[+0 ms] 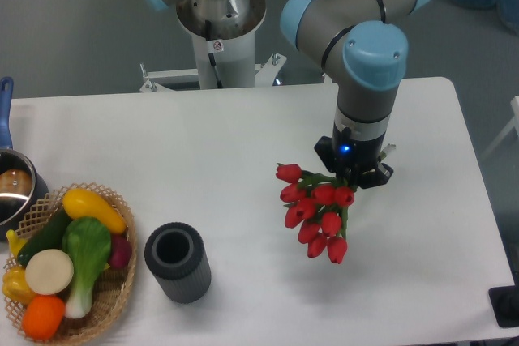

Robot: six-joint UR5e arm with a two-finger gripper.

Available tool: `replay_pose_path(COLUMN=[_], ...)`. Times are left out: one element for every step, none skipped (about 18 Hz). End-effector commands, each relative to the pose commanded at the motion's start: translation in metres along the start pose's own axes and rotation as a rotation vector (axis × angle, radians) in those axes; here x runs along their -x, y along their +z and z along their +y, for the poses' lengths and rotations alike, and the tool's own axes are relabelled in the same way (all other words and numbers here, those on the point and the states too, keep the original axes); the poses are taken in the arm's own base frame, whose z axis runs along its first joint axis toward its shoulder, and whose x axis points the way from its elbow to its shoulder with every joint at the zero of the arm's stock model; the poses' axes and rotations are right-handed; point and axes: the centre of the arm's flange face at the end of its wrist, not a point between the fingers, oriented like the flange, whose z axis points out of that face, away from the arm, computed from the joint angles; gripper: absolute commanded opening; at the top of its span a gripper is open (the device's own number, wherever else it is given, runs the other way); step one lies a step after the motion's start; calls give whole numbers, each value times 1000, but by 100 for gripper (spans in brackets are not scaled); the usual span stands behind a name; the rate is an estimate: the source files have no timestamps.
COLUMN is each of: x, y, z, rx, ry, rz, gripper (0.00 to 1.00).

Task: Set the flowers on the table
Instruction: 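Lower the held red tulips toward the table beside the black cup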

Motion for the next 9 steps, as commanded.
replay_pose_path(x=[-1, -2, -2, -4, -7, -9, -9, -9, -9], y=[4, 8, 14, 17, 23, 30, 36, 41, 52], z=[-3, -6, -7, -10, -13, -16, -18, -20, -22], rx=[3, 3, 6, 8, 11, 16, 19, 22, 25], ry=[6, 10, 11, 17, 24, 30, 32, 35, 40], rz=[6, 11, 18, 24, 33, 43, 52, 59, 75], gripper=[15, 15, 15, 16, 16, 16, 16, 17, 20])
